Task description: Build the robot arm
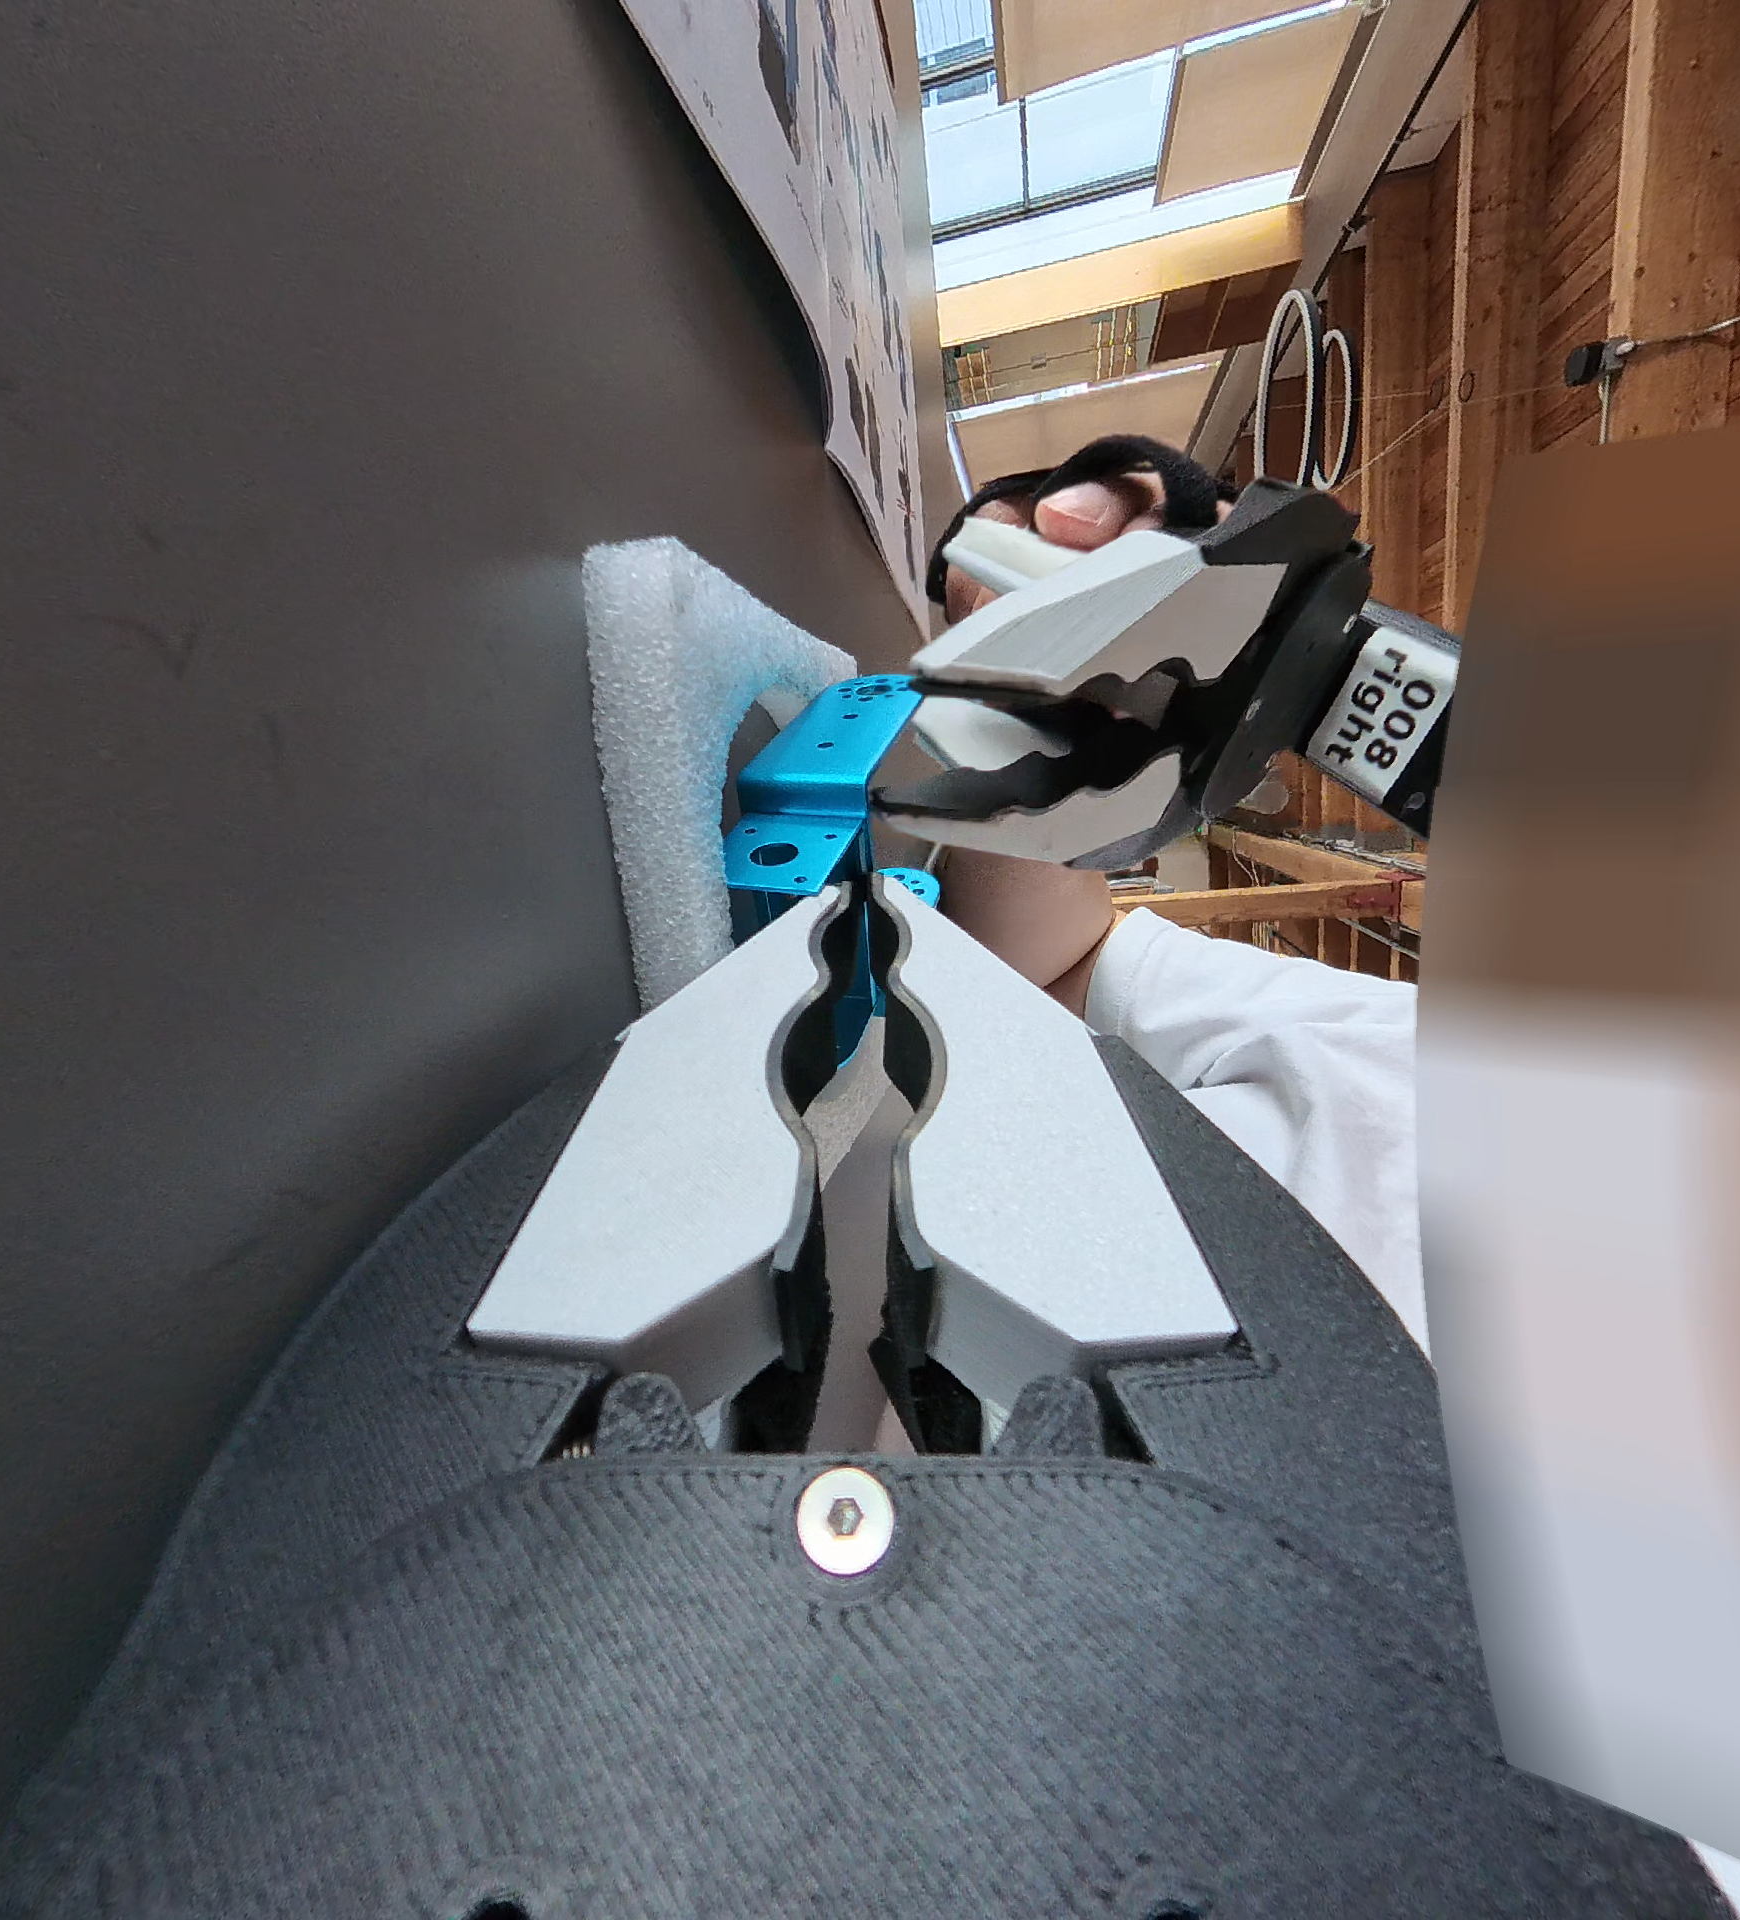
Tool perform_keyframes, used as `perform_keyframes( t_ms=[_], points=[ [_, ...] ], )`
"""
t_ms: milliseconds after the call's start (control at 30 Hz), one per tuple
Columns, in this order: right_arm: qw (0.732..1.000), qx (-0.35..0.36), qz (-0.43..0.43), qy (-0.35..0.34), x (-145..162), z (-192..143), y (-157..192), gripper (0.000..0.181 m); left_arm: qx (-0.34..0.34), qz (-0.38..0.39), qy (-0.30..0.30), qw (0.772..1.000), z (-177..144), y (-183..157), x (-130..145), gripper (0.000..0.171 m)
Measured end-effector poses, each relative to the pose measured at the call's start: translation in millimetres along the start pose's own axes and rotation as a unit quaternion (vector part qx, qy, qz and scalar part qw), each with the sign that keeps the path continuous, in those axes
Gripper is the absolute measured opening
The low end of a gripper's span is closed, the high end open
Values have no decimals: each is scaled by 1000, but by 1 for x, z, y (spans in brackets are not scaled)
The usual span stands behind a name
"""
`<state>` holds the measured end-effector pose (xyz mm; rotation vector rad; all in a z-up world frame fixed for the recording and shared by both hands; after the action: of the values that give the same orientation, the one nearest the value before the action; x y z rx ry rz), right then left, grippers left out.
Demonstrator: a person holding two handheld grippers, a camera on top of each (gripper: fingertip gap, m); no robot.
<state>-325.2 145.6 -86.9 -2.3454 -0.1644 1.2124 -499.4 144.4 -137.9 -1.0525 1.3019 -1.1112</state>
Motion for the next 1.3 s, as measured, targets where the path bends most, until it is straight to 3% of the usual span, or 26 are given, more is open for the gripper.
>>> perform_keyframes(
  t_ms=[133, 333, 533, 767, 933, 1033, 1167, 1300],
  points=[
    [999, -48, 8, -2, 0, -1, 5, 29, 1, -1, 1, 1000, 0, 0, 0, 0],
    [999, -47, -9, 13, 0, 5, 9, 29, 1, -1, 2, 1000, 0, 0, 0, 0],
    [999, -21, 26, -9, -3, 0, -1, 26, 2, 0, 2, 1000, 0, 0, 0, 0],
    [998, -61, 16, -3, -2, 2, 5, 28, 2, -1, 3, 1000, 0, 0, 0, 0],
    [999, -51, 15, 9, -1, 5, 5, 31, 2, 0, 1, 1000, 0, 0, 0, 0],
    [1000, -18, 24, -7, -3, 1, -2, 23, 1, 1, 5, 1000, 1, 0, 0, 0],
    [997, -72, 38, 0, 0, 0, 2, 32, 2, 0, 5, 1000, 1, 0, 0, 0],
    [998, -53, 13, 27, 2, 7, 6, 32, 1, 0, 6, 1000, 1, 0, 0, 0]
  ],
)
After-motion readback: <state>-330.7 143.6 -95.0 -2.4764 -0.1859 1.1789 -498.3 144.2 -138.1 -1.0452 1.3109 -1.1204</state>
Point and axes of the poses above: each gripper's, where its closed fingertips meet, z out along the fingers, x out of its underside, y = z × x across the jaws, the point moved 10 cm from there along -z, back along the fingers, and after that the axes turned 10 degrees about x, right-handed, at the moved point
